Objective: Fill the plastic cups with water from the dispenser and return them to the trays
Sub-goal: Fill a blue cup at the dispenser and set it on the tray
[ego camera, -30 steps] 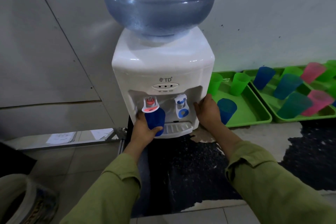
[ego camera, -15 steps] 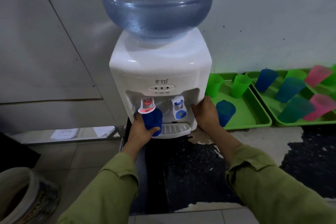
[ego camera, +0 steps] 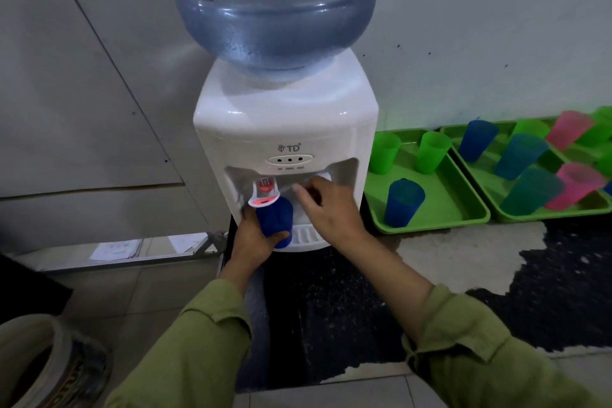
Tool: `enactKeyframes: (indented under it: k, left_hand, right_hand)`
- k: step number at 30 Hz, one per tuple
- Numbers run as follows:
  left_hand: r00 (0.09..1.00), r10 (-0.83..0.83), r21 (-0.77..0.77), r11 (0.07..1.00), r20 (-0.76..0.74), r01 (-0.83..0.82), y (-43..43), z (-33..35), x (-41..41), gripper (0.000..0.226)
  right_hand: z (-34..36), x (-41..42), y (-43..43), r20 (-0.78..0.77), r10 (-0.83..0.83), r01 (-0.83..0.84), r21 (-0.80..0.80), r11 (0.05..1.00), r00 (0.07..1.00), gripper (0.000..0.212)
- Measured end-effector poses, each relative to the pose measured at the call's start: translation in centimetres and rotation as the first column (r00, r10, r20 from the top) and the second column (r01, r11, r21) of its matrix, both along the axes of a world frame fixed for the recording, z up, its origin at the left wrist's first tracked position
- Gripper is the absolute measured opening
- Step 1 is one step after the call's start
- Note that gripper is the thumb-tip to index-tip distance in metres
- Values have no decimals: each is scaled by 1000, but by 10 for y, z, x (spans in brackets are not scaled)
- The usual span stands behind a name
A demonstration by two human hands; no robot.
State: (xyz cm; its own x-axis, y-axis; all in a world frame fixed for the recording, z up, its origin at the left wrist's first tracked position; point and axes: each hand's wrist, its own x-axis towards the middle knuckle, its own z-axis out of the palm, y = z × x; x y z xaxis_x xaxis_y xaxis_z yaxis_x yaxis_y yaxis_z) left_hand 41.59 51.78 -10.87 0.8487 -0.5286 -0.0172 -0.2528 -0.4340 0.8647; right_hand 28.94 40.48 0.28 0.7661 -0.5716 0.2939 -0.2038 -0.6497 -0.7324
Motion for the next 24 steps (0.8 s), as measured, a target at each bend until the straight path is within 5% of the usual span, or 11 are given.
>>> enactKeyframes:
  k: [4,13,24]
  left_hand:
    - [1000,-14,-27,1000,-4,14,-2,7,-4,86]
    - [999,3,-48,999,-38,-5,0,4,-1,78]
    - [1000,-9,-19,1000,-2,9,-2,11,-4,61]
  right_hand:
    - [14,27,12,-228,86,-62,110,992,970,49]
    - [1,37,10,-367,53,88,357,930,929,35]
    - [-43,54,15,-369,-89,198,268,943,925,18]
